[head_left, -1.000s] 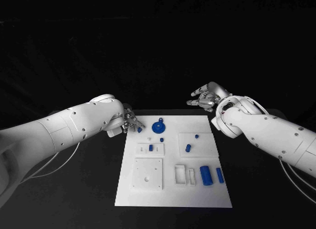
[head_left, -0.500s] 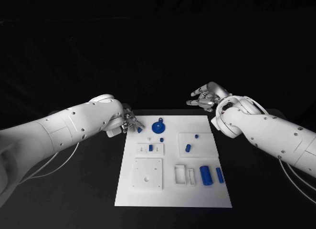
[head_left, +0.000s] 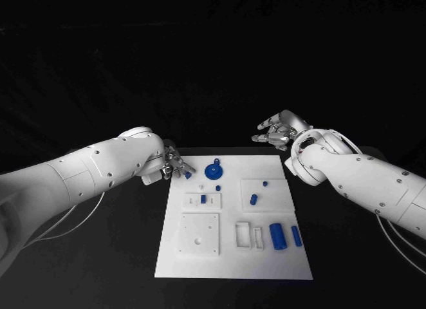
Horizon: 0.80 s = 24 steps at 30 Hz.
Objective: Assemble the parts on the task board
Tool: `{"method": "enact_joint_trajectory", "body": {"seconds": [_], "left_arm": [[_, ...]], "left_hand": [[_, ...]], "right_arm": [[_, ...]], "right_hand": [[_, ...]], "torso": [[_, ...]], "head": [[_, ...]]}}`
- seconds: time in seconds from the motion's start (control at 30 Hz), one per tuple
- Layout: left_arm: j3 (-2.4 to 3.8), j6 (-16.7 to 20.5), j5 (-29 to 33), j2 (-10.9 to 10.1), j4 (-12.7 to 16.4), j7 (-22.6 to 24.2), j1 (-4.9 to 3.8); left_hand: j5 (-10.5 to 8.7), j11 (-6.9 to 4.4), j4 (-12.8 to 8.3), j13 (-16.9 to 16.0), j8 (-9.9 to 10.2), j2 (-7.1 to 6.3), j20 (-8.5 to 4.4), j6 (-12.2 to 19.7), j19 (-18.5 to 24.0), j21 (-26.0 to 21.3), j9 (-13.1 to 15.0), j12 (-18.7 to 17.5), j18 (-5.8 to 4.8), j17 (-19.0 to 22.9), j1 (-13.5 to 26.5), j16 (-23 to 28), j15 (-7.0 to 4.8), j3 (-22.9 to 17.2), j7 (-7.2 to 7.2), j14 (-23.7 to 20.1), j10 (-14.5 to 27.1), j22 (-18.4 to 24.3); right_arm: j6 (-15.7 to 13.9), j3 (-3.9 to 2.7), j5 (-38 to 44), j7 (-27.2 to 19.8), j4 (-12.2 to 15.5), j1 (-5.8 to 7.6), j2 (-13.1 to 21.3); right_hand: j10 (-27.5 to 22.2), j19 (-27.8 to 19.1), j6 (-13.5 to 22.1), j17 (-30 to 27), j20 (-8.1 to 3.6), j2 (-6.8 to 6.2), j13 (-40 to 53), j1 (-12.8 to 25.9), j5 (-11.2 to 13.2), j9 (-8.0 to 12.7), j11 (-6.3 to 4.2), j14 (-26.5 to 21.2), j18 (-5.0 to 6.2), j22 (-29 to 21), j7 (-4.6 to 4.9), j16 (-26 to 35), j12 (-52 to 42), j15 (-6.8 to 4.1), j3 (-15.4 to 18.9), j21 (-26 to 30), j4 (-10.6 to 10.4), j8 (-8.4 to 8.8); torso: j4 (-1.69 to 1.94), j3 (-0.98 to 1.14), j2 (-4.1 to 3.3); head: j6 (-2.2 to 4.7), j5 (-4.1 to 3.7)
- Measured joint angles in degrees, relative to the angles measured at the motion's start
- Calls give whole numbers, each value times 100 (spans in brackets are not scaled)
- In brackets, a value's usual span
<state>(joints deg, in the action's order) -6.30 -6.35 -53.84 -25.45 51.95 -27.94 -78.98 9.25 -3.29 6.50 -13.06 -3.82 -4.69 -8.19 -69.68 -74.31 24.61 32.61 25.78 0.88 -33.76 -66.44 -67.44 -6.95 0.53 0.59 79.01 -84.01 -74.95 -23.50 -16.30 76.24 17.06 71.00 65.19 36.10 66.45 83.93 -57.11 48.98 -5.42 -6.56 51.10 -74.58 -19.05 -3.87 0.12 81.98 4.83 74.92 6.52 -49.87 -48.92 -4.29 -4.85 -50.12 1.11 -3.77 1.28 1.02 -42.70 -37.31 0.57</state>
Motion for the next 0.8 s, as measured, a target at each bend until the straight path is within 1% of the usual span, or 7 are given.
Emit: {"method": "enact_joint_trajectory", "body": {"seconds": [0.17,0.3,0.4,0.5,0.6,0.67,0.8], "left_arm": [[0,-7,1,-28,7,2,0],[0,-11,1,-44,12,2,0],[0,-14,2,-49,16,2,0],[0,-21,4,-51,21,2,0],[0,-38,29,-51,21,6,0],[0,-49,56,-51,21,15,0],[0,-70,121,-49,21,46,1]], "left_hand": [[-197,0,171,-7,0,-119,0,0,0,0,20,0,0,10,61,0,0,-72,0,0,0,1],[-202,0,186,-7,0,-143,0,0,0,0,31,0,0,10,48,0,0,-88,0,0,0,1],[-70,0,171,-7,0,-125,0,0,0,0,49,0,0,10,30,0,0,-83,0,0,0,1],[49,0,73,-6,0,-63,0,0,0,0,55,0,0,10,-31,0,0,-55,0,0,0,1],[361,0,-41,-6,0,22,0,0,0,0,52,0,0,9,-113,0,-13,-21,0,-13,0,2],[538,0,-155,-6,0,144,0,0,0,0,36,0,0,10,-156,0,-20,21,0,-20,0,2],[677,0,-331,-6,0,316,0,0,0,0,-8,0,0,9,-244,0,-20,111,0,-20,0,2]], "right_arm": [[5,0,-5,0,0,-1,2],[12,0,-11,0,-3,-4,4],[18,0,-14,0,-4,-6,4],[25,0,-17,0,-6,-9,4],[30,0,-19,0,-13,-11,2],[33,0,-20,0,-18,-13,1],[37,0,-22,0,-29,-15,0]], "right_hand": [[0,0,0,0,0,0,0,0,0,0,0,0,0,0,0,0,0,0,0,0,0,0],[0,0,0,0,0,0,0,0,0,0,0,0,0,0,0,0,0,0,16,0,-16,0],[0,0,0,0,0,0,0,0,0,0,0,0,0,0,0,0,0,0,16,0,-16,0],[0,0,0,0,0,0,0,0,0,0,0,0,0,0,0,0,0,0,16,0,-16,0],[0,0,0,0,0,0,0,0,0,0,0,0,0,0,0,0,0,0,16,0,-16,0],[0,0,0,0,0,0,0,0,0,0,0,0,0,0,0,0,0,0,16,0,-16,0],[0,0,0,0,0,0,0,0,0,0,0,0,0,0,0,0,0,0,16,0,-16,0]], "torso": [[0,0,-1],[0,1,-1],[0,1,-1],[1,1,-1],[2,1,-1],[2,1,-1],[4,1,-1]], "head": [[-14,12],[-19,16],[-15,15],[-14,14],[-14,19],[-14,23],[-14,31]]}}
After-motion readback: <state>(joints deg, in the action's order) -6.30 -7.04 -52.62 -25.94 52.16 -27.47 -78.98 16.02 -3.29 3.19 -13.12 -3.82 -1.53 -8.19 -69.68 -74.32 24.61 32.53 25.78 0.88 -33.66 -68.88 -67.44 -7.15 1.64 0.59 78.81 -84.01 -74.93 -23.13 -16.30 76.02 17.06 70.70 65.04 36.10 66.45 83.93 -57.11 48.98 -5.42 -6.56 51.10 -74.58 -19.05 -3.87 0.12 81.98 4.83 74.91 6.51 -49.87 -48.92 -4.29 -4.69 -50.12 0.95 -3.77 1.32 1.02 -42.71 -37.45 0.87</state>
